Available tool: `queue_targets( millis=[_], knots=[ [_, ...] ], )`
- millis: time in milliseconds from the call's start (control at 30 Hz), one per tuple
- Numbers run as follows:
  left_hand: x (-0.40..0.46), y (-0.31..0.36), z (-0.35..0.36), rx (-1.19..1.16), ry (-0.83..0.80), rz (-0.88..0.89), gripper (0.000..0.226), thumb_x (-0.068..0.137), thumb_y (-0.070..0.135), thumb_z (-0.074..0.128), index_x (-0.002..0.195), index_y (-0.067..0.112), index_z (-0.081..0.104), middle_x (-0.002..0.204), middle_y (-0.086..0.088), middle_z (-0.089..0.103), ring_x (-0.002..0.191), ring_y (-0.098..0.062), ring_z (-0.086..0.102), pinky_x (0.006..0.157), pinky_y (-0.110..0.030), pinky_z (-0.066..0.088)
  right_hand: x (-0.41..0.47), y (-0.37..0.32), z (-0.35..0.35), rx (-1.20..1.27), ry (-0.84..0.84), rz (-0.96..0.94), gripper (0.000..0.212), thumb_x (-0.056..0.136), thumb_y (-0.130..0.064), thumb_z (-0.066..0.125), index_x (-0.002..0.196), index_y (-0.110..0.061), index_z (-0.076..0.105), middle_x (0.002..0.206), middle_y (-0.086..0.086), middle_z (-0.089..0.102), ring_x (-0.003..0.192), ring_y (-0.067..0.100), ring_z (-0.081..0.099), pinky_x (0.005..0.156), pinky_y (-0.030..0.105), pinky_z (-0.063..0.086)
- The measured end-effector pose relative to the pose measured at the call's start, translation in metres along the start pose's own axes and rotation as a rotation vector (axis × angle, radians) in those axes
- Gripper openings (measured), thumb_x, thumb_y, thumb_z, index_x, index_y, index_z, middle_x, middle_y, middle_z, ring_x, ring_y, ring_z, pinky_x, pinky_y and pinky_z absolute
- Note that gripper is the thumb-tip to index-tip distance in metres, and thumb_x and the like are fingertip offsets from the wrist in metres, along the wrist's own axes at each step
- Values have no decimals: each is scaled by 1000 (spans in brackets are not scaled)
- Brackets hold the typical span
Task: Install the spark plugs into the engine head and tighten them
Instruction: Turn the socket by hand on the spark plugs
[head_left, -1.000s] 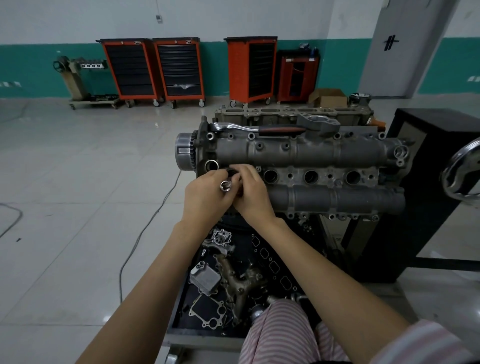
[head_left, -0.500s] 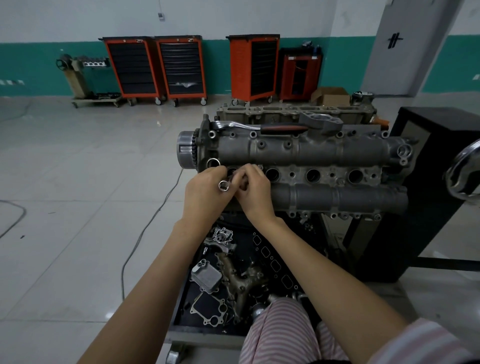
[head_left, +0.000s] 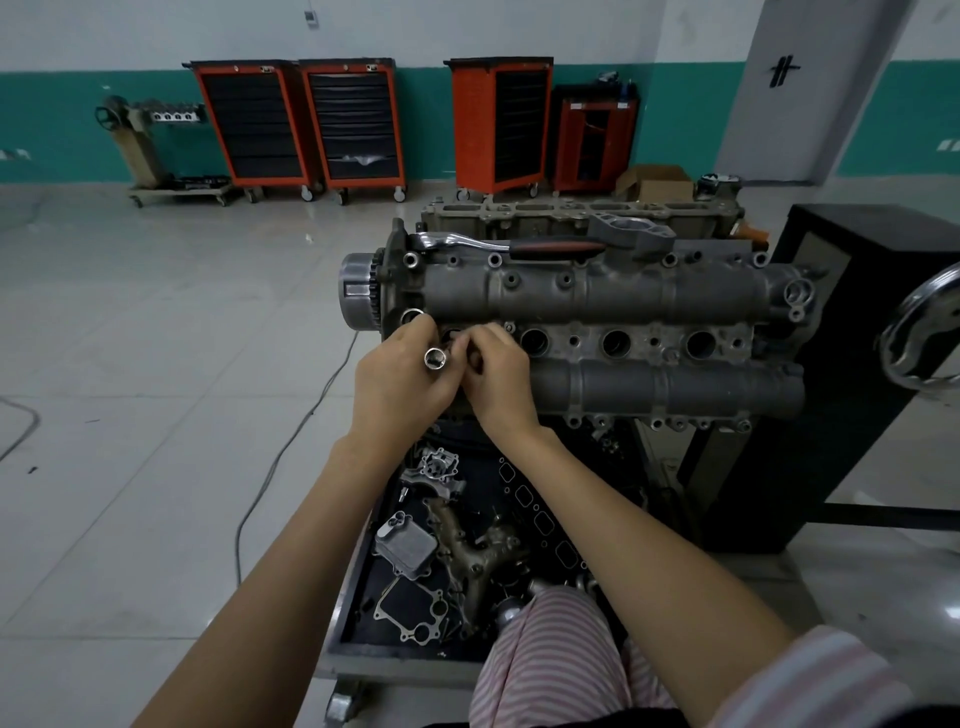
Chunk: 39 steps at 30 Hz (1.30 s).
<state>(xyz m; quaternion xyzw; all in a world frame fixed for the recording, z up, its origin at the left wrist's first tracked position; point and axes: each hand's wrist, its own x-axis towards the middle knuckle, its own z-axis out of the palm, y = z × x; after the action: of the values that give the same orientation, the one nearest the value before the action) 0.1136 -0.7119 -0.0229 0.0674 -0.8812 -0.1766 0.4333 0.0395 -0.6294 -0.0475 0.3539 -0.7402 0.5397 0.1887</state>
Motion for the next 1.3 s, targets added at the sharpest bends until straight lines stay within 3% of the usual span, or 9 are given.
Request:
queue_targets(
  millis=[167,233,367,467,733,933,1033,1167,1300],
  knots=[
    [1,1,0,17,15,55,47,85,25,66,59,14,29,51,3,33,46,-20,33,46,-26,21,-1,-1,4,17,62,8,21,76,3,60,69,-12,47,74,2,44,58,2,36,58,10,33],
    [0,1,0,12,24,64,46,85,23,65,58,15,29,52,3,32,46,-19,32,47,-26,22,-1,0,2,18,25,2,12,76,1,63,85,-6,58,88,7,52,62,0,40,63,6,36],
    [-2,-2,0,3,10,63,38,86,22,65,67,16,32,59,4,38,49,-18,35,48,-25,24,-1,4,-4,-44,-132,-63,48,80,1,62,126,-6,52,123,8,51,98,8,51,86,12,39],
    [-3,-2,0,-10,-4,65,33,86,23,63,73,17,33,66,4,41,54,-18,36,50,-26,27,0,2,-5,-61,-160,-80,35,83,1,57,117,-5,60,119,9,58,108,18,54,94,23,41],
    [0,1,-2,29,9,11,44,85,29,66,64,13,31,56,4,35,50,-19,35,49,-26,23,1,-2,0,-21,-7,9,8,78,2,63,84,-1,60,87,11,54,71,18,49,64,22,40],
    [-2,-1,-2,4,-10,22,36,89,24,62,69,14,33,62,4,38,52,-18,35,46,-25,19,-3,1,-5,-65,-122,-87,44,79,1,64,122,-4,54,122,11,54,103,13,52,87,10,37],
    [-2,-2,-2,-6,-14,2,34,88,23,61,71,15,32,65,6,38,55,-17,36,49,-27,21,-1,1,-5,-110,-174,-111,39,83,0,58,122,-6,57,123,9,58,112,18,53,92,11,32],
    [-2,-2,-2,10,-10,-14,36,87,28,62,71,14,33,64,5,38,55,-18,36,49,-27,19,3,-1,-3,-46,-105,-20,23,84,2,55,103,-2,67,105,13,66,98,22,59,82,13,37],
    [-2,-1,-1,21,2,55,46,83,29,68,60,14,31,55,2,36,47,-19,35,44,-24,17,0,-3,-1,47,-21,53,6,78,4,59,82,-1,59,86,9,56,73,10,49,64,11,37]
  ],
)
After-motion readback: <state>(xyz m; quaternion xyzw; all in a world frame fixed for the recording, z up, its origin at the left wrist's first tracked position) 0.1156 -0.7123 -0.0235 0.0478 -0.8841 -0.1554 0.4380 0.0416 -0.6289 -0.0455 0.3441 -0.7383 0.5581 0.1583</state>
